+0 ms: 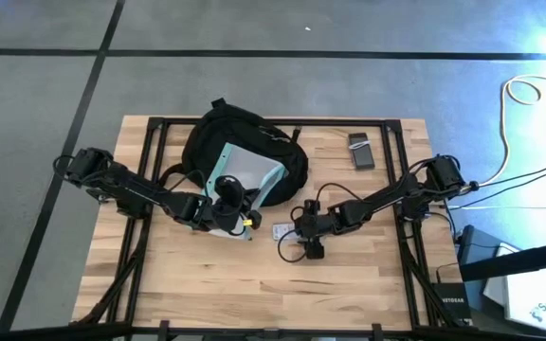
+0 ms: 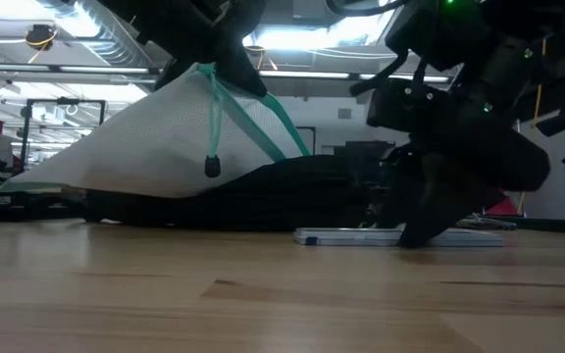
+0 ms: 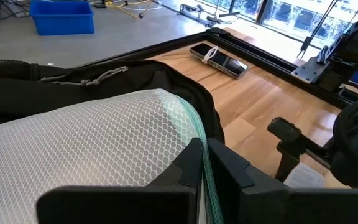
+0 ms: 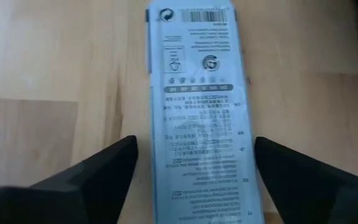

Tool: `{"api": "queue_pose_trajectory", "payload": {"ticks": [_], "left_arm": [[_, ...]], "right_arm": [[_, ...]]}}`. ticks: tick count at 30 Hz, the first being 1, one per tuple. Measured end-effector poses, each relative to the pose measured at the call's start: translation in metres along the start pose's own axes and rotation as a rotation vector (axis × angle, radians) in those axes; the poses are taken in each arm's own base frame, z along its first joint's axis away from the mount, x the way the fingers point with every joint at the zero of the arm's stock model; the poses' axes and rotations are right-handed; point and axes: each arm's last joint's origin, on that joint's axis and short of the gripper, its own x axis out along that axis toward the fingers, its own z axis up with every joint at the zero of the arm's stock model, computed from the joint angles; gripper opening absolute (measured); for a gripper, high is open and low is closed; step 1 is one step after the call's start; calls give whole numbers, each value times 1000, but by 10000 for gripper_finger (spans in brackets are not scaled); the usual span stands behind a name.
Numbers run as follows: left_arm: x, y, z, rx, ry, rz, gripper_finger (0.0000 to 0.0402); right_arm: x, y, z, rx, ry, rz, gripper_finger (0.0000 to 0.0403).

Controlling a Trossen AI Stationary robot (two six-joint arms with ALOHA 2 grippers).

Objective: Unpack backpack
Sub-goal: Put the tin pencil case into the blue zip bag

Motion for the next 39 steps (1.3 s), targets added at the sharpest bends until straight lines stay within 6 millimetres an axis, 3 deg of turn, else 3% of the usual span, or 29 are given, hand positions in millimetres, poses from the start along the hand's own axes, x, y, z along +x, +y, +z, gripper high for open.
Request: {"api": "queue_pose_trajectory", "payload": {"ticks": [8, 20, 34, 39], "left_arm": [[0, 0, 0, 0, 0, 0, 6], [0, 0, 0, 0, 0, 0, 6], [0, 0, 0, 2, 1, 1, 6], [0, 0, 0, 3, 2, 1, 6]], "right_arm": [[0, 1, 0, 27, -1, 19, 238], [-5, -1, 1, 36, -16, 10, 238], [-67, -5, 24, 89, -214, 68, 236], [-91, -5, 46, 41, -327, 73, 236]]}}
